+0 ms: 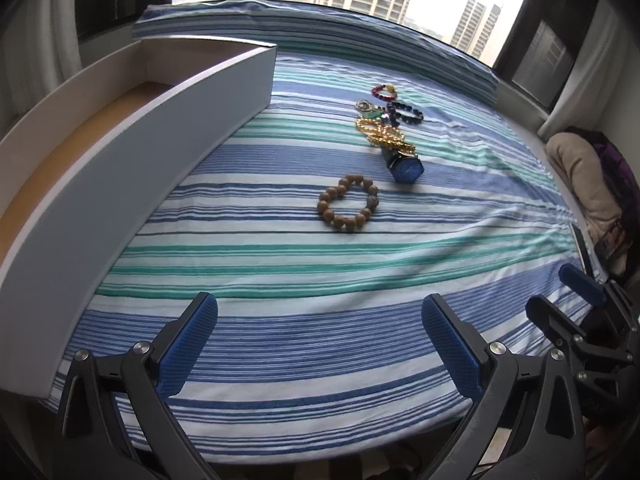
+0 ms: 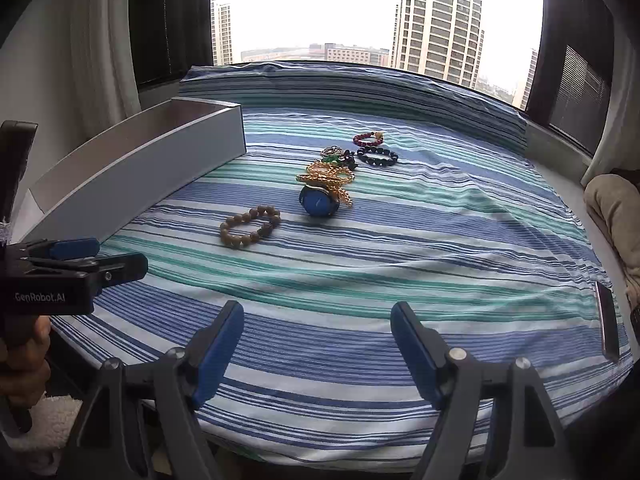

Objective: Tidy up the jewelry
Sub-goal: 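Withdraw both tools from the box back over the bedspread, then grasp the wooden bead bracelet with the left gripper while the right gripper approaches the gold chain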

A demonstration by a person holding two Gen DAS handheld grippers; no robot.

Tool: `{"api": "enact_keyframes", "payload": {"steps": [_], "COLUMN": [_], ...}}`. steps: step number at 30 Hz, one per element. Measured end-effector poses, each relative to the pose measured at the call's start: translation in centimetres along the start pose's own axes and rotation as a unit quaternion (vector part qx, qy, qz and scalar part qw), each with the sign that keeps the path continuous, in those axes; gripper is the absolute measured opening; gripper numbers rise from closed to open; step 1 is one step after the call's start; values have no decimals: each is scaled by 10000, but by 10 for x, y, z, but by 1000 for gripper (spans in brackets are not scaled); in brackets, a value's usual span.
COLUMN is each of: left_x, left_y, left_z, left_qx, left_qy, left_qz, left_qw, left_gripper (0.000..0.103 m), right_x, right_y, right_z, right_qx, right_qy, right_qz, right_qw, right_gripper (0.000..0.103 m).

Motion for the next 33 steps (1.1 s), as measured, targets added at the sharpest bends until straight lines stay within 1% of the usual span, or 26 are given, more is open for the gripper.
{"api": "enact_keyframes", "payload": {"steps": [4, 7, 10, 12, 13, 14, 16, 17, 18, 20, 22, 25, 28, 30, 31, 32, 33], "left_x": [6, 17, 37, 54, 62, 68, 75, 76, 76, 73, 70, 65, 63, 65, 66, 66, 65], "left_y": [-13, -25, -38, -49, -57, -65, -86, -95, -104, -120, -131, -142, -148, -149, -150, -151, -153], "left_z": [-7, -16, -28, -36, -40, -43, -49, -51, -54, -57, -58, -61, -62, -63, -64, -64, -66], "left_qx": [-146, -313, -476, -610, -683, -764, -965, -1048, -1113, -1224, -1325, -1337, -1322, -1275, -1257, -1228, -1201], "left_qy": [-147, -419, -774, -1076, -1231, -1371, -1548, -1575, -1577, -1563, -1525, -1467, -1374, -1428, -1475, -1521, -1551], "left_qz": [90, 251, 592, 943, 1094, 1194, 1240, 1205, 1135, 1015, 925, 718, 678, 620, 577, 505, 393], "left_qw": [9997, 9983, 9941, 9878, 9840, 9804, 9754, 9745, 9746, 9748, 9750, 9775, 9793, 9795, 9793, 9794, 9798], "left_gripper": [102, 101, 101, 100, 97, 89, 77, 72, 69, 55, 49, 48, 48, 43, 34, 22, 14], "right_x": [4, 8, 12, 15, 17, 19, 23, 24, 26, 30, 34, 37, 40, 42, 43, 44, 45], "right_y": [-3, -6, -8, -9, -9, -8, -8, -8, -7, -6, -7, -8, -9, -10, -11, -12, -13], "right_z": [3, 5, 7, 8, 9, 9, 10, 11, 11, 13, 15, 16, 17, 16, 16, 16, 16], "right_qx": [-33, -95, -130, -140, -142, -142, -142, -141, -139, -139, -146, -168, -167, -162, -165, -174, -187], "right_qy": [-57, -104, -167, -208, -232, -260, -308, -328, -351, -397, -434, -479, -511, -541, -560, -580, -602], "right_qz": [-9, -20, -24, -23, -21, -19, -12, -9, -4, -3, -6, -26, -52, -57, -54, -49, -44], "right_qw": [10000, 9999, 9998, 9997, 9996, 9996, 9994, 9994, 9993, 9991, 9989, 9987, 9985, 9984, 9983, 9982, 9980], "right_gripper": [77, 77, 77, 77, 77, 77, 77, 77, 77, 77, 77, 77, 77, 77, 77, 77, 77]}}
Point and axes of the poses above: each gripper's, at about its wrist camera, not at the fingertips, and y roughly against the way its jaws point, x to its right, z to its underside, the point moved 7 cm from there along -y, roughly the way its jaws point, and after that the axes turned 5 degrees about z, right-handed, at the moved point
